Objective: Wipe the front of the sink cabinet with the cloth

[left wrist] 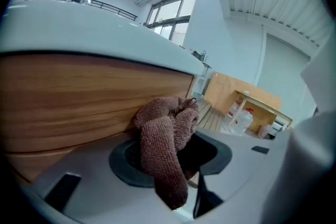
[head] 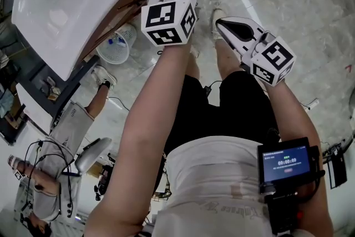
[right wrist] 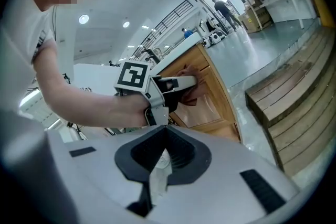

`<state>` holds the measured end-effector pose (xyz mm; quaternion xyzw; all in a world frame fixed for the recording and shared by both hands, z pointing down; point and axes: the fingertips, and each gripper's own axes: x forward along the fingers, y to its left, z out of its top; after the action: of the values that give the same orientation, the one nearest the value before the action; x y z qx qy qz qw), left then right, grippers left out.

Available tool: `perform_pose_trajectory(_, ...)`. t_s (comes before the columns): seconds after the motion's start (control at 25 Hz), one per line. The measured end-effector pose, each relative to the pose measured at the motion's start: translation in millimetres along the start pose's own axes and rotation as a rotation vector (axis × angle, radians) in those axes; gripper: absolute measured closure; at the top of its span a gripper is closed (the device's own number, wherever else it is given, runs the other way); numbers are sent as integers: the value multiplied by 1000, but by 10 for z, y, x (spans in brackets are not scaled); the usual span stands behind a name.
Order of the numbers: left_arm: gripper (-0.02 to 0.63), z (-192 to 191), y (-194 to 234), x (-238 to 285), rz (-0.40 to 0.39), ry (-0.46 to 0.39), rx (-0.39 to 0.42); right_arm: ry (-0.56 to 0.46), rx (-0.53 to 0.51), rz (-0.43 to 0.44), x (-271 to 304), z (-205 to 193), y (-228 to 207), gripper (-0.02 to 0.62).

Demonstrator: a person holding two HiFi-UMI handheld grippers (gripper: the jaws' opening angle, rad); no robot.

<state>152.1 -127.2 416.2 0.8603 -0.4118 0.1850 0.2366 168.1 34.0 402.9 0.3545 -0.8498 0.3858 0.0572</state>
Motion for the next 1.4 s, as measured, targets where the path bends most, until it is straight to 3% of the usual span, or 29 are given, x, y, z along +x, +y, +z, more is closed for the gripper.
perform_pose_trajectory(0.4,428,22,-329,340,-22,22,-27,12,18,-1,-111,-116,-134,583)
perform_pose_trajectory(0.64,434,-59,-615,496,-78,50,-29,24,23,-18,-143,-109,-170,583)
perform_pose_trajectory(0.96,434,-118,-207,379,24,51,-69,38,18,-24,-127,-91,-216,583)
perform_pose_trajectory(1.4,439,-366,264,-54,145,31,-147,83,-7,29,-46,-177,-105,583)
